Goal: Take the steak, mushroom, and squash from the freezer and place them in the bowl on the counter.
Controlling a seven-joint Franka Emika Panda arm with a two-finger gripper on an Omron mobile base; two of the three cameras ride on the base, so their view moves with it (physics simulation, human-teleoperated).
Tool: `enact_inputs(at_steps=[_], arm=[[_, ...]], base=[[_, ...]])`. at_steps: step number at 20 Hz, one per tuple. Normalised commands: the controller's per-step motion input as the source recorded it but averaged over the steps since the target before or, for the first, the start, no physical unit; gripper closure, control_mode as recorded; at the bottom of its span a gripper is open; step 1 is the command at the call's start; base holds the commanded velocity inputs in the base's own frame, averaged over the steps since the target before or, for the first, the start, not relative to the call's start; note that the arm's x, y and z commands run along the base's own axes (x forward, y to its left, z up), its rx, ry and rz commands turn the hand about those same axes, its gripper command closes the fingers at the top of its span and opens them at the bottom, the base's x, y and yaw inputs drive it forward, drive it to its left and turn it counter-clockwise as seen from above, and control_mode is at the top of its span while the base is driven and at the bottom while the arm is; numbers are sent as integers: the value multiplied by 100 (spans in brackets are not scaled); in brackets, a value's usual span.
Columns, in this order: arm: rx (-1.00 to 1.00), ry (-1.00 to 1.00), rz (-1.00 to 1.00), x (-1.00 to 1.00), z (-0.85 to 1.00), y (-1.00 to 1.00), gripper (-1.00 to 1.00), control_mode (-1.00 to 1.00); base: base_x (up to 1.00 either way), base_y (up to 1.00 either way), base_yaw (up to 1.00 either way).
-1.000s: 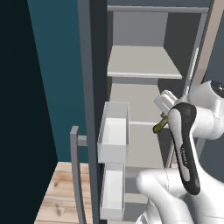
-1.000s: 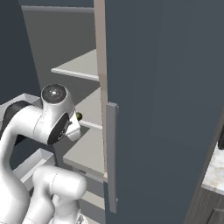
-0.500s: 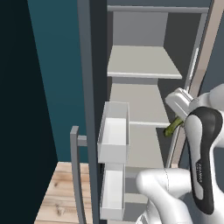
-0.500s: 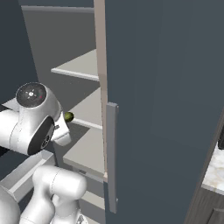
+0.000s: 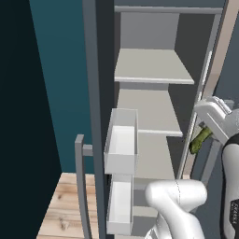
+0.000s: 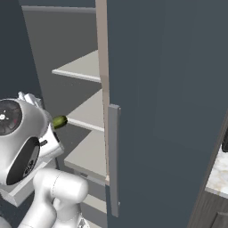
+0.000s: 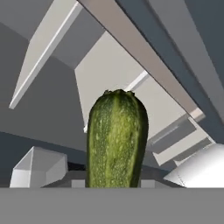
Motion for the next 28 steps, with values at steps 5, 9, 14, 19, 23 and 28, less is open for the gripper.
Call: enact_inputs(at_steps=[5, 9, 14, 19, 23, 28], arm=[[0, 0, 0, 0, 0, 0, 100, 100], [0, 0, 0, 0, 0, 0, 100, 100], [0, 0, 0, 0, 0, 0, 100, 100], [0, 0, 0, 0, 0, 0, 100, 100], [0, 0, 0, 0, 0, 0, 100, 100], [0, 0, 0, 0, 0, 0, 100, 100]], base=[[-91, -98, -7], [-81, -100, -11], [-22, -100, -8], [14, -100, -4], [24, -100, -6], [34, -100, -9]])
